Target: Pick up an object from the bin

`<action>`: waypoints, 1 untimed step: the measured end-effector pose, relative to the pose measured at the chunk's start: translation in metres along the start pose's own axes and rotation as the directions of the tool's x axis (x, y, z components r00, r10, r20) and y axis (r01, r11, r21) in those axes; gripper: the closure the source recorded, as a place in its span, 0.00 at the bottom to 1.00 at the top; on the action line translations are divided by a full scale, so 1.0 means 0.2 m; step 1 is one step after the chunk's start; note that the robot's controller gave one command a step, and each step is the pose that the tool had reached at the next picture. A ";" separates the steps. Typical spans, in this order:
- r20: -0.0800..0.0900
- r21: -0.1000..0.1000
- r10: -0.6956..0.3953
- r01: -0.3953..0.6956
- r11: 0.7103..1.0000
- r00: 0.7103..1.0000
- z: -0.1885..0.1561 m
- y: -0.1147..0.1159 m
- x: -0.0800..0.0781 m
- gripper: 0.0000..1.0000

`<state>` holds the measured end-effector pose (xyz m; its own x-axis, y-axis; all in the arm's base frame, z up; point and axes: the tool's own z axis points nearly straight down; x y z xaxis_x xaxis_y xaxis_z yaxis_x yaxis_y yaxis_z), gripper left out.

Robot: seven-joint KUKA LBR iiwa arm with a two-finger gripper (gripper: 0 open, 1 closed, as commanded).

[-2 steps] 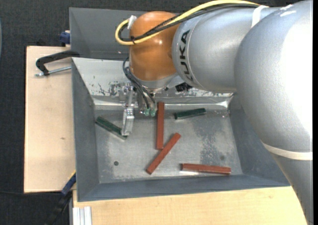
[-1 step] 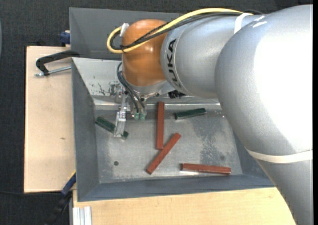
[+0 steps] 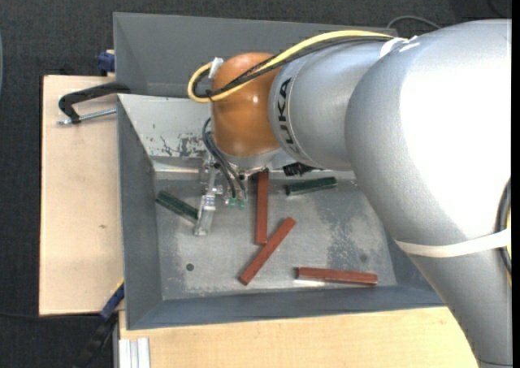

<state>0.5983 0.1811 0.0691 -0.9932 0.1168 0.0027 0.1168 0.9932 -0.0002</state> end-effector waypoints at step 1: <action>0.003 -0.001 0.094 -0.094 0.996 0.996 -0.01 0.05 0.19 1.00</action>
Offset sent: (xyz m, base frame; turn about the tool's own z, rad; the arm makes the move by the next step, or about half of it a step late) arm 0.0000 0.0000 0.0000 0.0000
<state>0.5611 0.1963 0.0710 -0.9777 0.2098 -0.0002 0.2098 0.9777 0.0010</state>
